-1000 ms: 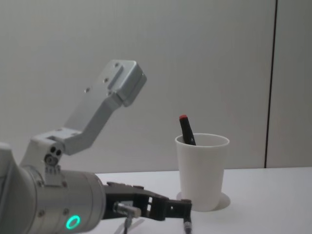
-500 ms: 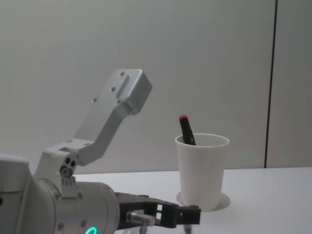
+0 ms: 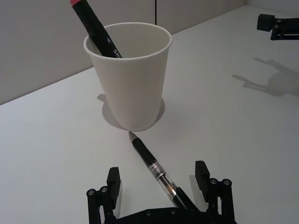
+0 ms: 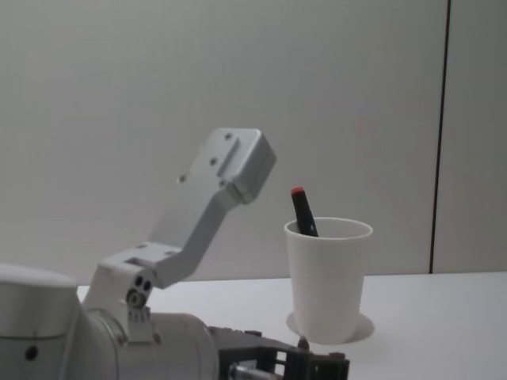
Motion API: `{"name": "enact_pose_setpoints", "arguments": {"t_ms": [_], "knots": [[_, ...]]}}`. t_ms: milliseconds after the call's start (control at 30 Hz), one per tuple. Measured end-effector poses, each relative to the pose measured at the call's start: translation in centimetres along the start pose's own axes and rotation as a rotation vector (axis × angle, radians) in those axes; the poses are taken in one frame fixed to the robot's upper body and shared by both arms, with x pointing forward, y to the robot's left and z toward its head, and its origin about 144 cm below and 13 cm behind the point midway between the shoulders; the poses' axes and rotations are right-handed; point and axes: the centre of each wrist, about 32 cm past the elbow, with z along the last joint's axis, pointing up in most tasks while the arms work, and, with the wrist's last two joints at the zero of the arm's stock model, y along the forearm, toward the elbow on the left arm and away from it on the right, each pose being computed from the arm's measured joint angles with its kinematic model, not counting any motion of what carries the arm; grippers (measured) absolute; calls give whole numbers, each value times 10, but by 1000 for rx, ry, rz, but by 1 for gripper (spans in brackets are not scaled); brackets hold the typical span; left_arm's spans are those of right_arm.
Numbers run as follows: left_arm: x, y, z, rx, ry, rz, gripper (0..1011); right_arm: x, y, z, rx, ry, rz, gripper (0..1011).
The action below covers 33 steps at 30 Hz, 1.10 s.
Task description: Place the pen into the pen holder.
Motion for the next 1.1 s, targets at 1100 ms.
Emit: {"name": "enact_pose_setpoints", "arguments": {"t_ms": [1100], "knots": [[-6,-1,-13,25,-109,-1,1001,0,0,0,0,0,0,1002]]}}
